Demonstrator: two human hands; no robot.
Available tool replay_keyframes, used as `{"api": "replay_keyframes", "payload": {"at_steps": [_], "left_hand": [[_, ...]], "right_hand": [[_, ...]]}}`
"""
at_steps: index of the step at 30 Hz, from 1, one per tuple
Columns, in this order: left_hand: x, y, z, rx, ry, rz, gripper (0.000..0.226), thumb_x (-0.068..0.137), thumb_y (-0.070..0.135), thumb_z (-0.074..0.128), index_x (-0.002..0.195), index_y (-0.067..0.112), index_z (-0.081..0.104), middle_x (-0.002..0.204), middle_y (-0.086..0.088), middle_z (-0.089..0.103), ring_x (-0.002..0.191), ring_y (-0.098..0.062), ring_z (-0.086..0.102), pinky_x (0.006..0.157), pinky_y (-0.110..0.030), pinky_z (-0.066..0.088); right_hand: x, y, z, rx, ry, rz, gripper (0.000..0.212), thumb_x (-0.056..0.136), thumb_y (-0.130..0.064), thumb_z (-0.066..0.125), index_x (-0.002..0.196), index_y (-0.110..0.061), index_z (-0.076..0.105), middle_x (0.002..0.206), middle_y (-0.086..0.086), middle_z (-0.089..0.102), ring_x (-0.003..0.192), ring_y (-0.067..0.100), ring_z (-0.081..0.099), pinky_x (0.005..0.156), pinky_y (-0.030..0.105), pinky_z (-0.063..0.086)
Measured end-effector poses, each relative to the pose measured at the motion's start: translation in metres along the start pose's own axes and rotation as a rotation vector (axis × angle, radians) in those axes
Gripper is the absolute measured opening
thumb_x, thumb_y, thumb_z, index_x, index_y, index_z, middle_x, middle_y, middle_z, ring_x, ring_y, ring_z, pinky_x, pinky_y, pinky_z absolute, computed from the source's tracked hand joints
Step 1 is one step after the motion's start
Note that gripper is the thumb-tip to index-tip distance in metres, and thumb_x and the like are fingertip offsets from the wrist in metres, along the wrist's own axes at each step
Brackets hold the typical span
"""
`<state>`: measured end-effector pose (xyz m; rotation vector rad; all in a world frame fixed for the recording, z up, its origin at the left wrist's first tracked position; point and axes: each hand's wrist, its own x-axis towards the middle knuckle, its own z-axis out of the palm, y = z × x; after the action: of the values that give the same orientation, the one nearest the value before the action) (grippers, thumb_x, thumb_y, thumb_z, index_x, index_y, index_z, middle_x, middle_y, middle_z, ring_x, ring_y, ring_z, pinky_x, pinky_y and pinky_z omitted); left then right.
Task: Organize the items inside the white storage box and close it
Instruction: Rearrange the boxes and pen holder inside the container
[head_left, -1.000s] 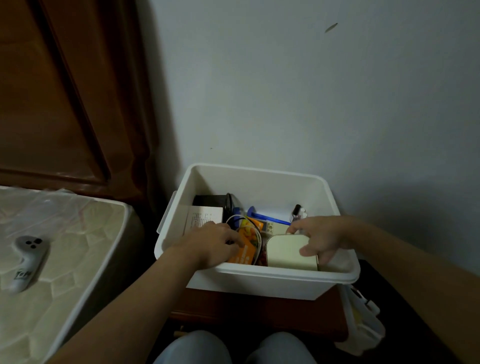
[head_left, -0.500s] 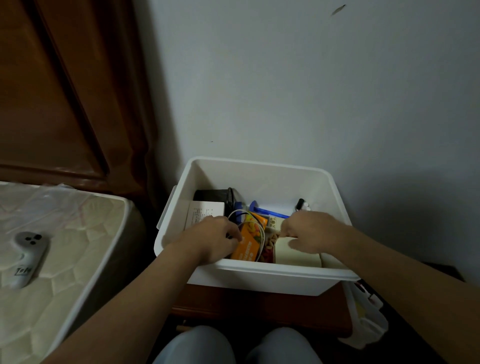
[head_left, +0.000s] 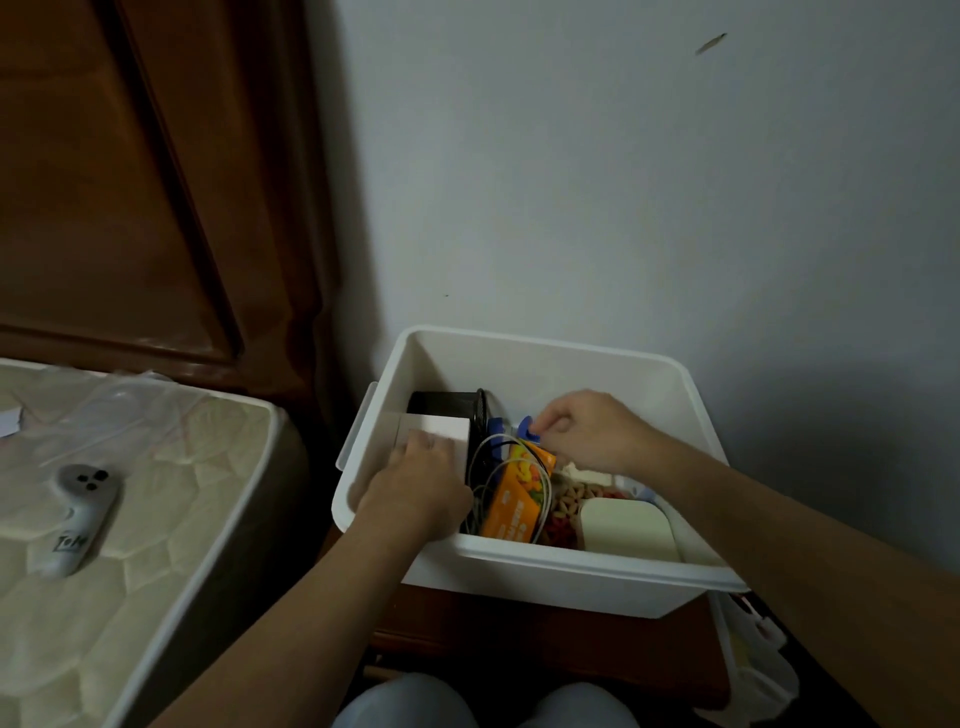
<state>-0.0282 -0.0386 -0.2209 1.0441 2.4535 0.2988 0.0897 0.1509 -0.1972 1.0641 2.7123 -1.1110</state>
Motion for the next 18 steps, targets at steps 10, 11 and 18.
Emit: {"api": "replay_keyframes", "payload": {"at_steps": [10,11,18], "left_hand": [[-0.007,-0.003,-0.002,-0.168,0.364,-0.067,0.053,0.103,0.023,0.055,0.152,0.012,0.037,0.143,-0.009,0.053,0.125,-0.027,0.062,0.096,-0.041,0.056],[-0.008,-0.004,-0.002,-0.226,0.413,-0.047,0.055,0.102,0.022,0.057,0.153,0.014,0.037,0.145,-0.008,0.052,0.127,-0.026,0.060,0.098,-0.042,0.056],[-0.010,-0.011,-0.004,-0.481,0.577,0.105,0.069,0.096,0.028,0.063,0.159,0.019,0.035,0.157,-0.004,0.044,0.143,-0.022,0.045,0.110,-0.033,0.041]], "right_hand": [[0.055,-0.058,0.071,-0.197,-0.019,0.083,0.043,0.088,-0.045,0.076,0.119,-0.017,0.065,0.113,0.005,0.070,0.102,0.024,0.066,0.089,0.037,0.059],[0.056,-0.059,0.078,-0.175,-0.019,0.132,0.053,0.085,-0.049,0.079,0.121,-0.016,0.059,0.111,0.006,0.068,0.101,0.026,0.065,0.086,0.037,0.058],[0.050,-0.047,0.077,0.334,-0.012,0.119,0.019,0.086,-0.034,0.080,0.093,-0.017,0.076,0.081,0.000,0.077,0.073,0.014,0.072,0.060,0.024,0.057]]}}
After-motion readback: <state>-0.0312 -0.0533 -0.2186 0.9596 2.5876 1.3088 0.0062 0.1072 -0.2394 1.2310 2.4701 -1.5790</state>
